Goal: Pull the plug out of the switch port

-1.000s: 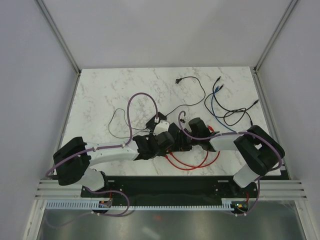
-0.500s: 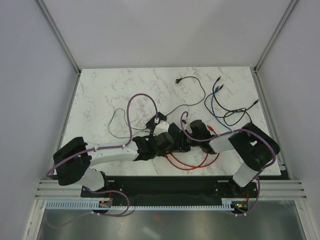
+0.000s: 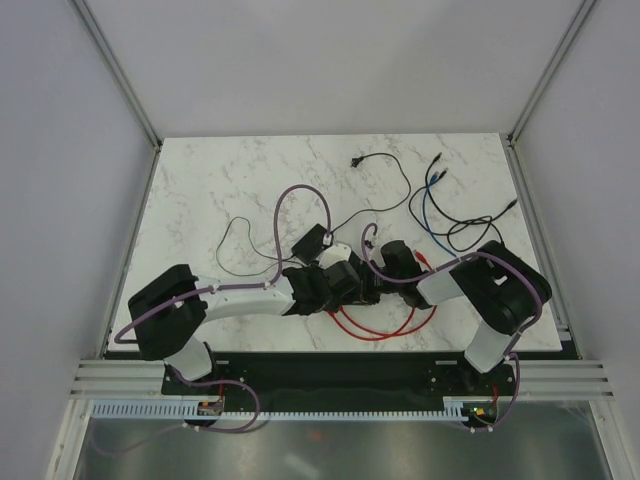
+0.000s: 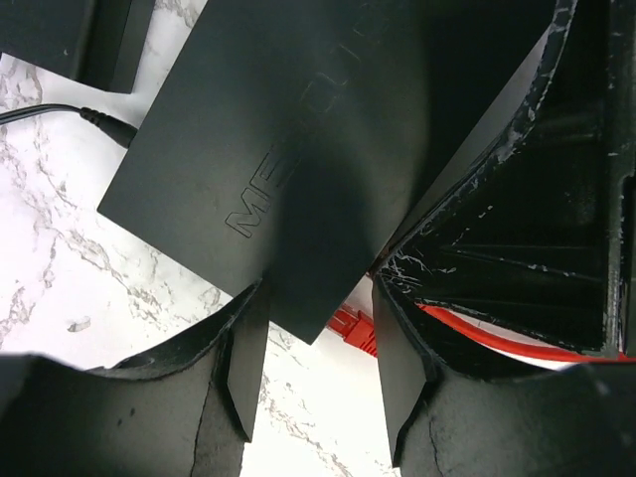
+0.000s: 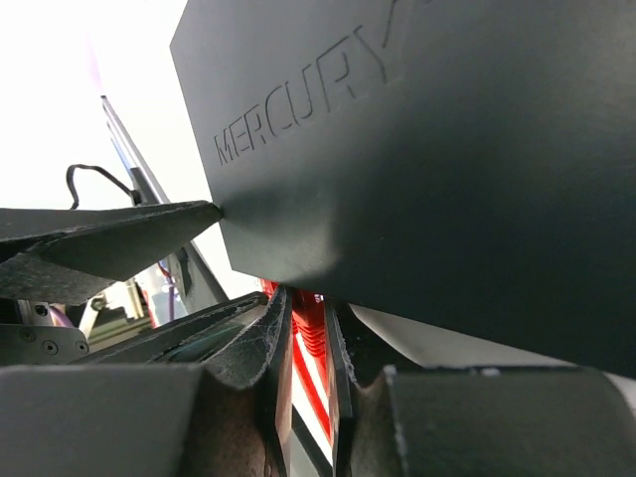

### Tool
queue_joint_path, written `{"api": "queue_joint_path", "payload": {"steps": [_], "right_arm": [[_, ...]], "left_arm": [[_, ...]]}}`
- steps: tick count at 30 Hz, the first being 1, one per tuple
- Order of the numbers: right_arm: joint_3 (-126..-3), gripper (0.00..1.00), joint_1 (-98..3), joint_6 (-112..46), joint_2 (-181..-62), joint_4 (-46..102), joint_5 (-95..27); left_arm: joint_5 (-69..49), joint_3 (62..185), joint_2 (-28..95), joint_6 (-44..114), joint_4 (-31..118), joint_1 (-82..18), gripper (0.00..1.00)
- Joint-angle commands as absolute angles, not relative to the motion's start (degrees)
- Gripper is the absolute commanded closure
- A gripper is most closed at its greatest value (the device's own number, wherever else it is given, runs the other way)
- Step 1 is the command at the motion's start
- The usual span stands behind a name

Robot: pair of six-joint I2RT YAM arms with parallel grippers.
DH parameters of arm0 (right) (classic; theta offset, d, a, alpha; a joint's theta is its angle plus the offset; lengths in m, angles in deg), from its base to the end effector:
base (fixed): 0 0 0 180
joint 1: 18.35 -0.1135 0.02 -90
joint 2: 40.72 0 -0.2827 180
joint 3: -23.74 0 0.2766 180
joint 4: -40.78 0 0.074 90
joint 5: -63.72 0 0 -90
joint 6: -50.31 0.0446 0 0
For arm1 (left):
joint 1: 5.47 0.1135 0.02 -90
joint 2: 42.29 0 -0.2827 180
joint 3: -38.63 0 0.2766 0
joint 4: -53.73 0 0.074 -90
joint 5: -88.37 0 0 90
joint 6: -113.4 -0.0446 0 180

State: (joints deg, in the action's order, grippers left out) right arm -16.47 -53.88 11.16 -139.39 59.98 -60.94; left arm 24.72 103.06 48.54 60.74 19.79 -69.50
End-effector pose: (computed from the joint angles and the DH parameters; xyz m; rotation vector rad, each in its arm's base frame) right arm 0.2237 0.1909 0.0872 -0.0338 2.5565 1.3962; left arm 0.1615 -0.2864 0.1742 0.4201 2.4325 -0.1393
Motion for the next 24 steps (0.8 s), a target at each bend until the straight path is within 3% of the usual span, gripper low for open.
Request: {"api": "queue_joint_path", "payload": {"steps": [1,16,24], "right_arm": [[-14.63,1.0,-53.34,11.81,-141.7,59.27,-59.24],[-14.28,1.0,-52.54,8.56,-134.15,50.58,-57.75],[-9.8,1.0,-52.63,8.56,-129.93,54.53,-58.19]], "left_arm": [[26.22,107.49,51.22,59.34,16.86,-69.45,0.47],[30.89,115.76,60.98,64.27,7.01,-69.37,0.5],[29.22,115.33,60.37,64.88,7.89,-68.93,0.5]]}}
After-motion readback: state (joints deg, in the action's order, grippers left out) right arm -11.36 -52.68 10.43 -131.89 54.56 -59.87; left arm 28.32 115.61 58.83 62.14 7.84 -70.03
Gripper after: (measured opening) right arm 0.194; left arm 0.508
